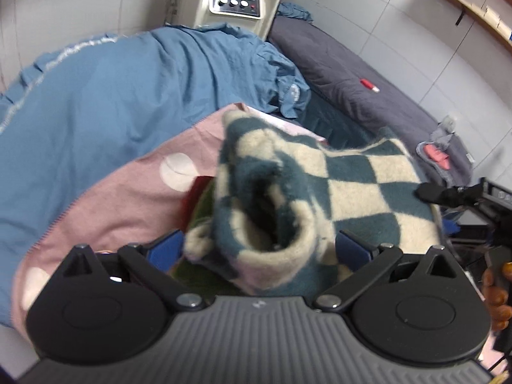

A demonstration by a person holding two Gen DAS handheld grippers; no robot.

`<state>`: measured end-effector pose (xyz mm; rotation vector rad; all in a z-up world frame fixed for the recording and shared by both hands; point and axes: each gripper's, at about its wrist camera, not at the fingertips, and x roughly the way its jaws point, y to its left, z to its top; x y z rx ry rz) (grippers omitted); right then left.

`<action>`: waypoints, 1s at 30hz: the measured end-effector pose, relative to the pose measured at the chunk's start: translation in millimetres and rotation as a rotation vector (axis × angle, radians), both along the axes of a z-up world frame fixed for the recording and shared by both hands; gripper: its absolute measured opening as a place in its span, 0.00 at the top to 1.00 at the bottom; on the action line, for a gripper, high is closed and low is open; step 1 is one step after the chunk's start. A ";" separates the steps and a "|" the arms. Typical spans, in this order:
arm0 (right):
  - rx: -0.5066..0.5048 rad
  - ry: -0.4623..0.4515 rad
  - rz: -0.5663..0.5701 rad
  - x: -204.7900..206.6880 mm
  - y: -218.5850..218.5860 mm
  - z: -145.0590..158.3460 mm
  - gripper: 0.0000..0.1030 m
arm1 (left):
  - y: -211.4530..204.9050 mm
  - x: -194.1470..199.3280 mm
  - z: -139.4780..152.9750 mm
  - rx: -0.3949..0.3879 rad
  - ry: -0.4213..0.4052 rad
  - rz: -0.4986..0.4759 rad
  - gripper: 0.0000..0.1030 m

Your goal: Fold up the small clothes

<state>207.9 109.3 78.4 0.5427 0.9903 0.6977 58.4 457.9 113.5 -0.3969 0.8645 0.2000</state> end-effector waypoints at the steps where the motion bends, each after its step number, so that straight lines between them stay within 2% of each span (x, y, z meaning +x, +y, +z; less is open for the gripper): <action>1: -0.009 -0.013 0.001 -1.2 -1.1 1.7 0.00 | 1.9 -3.5 2.8 0.015 -0.001 0.018 0.00; 4: -0.045 -0.061 0.007 -6.0 -4.6 8.9 0.00 | 10.4 -19.5 16.1 0.063 -0.026 0.119 0.00; 6: -0.066 -0.117 0.002 -12.5 -8.6 17.4 0.00 | 10.3 -34.5 32.6 0.098 -0.103 0.157 0.02; 9: -0.081 -0.255 0.047 -27.9 -10.7 36.5 0.00 | -3.4 -45.8 58.4 0.141 -0.201 0.107 0.18; 11: -0.100 -0.366 0.120 -42.4 -4.8 49.4 0.16 | -14.7 -43.2 71.1 0.136 -0.232 0.055 0.25; 12: -0.109 -0.423 0.160 -50.4 -0.5 54.8 0.30 | -19.8 -40.0 74.3 0.116 -0.250 0.026 0.32; 13: -0.116 -0.466 0.202 -56.4 4.4 58.1 0.37 | -25.3 -35.3 76.0 0.093 -0.265 -0.009 0.40; 15: -0.129 -0.513 0.278 -64.2 15.0 59.9 0.38 | -34.2 -22.6 71.7 0.061 -0.243 -0.069 0.44; 17: -0.151 -0.541 0.323 -70.4 23.6 56.6 0.40 | -41.0 -11.0 60.8 0.065 -0.200 -0.093 0.44; 21: -0.239 -0.562 0.380 -74.9 34.1 42.8 0.42 | -29.1 -1.1 24.7 0.040 -0.101 -0.026 0.47; 26: -0.373 -0.603 0.422 -83.4 36.8 21.7 0.42 | 1.9 -5.6 -12.8 -0.082 -0.055 0.046 0.46; 29: -0.378 -0.594 0.426 -83.3 35.0 14.9 0.39 | 2.0 -8.3 -19.0 -0.070 -0.060 0.041 0.42; 30: -0.381 -0.591 0.425 -83.2 35.8 13.7 0.34 | -0.4 -7.7 -19.0 -0.060 -0.063 0.025 0.36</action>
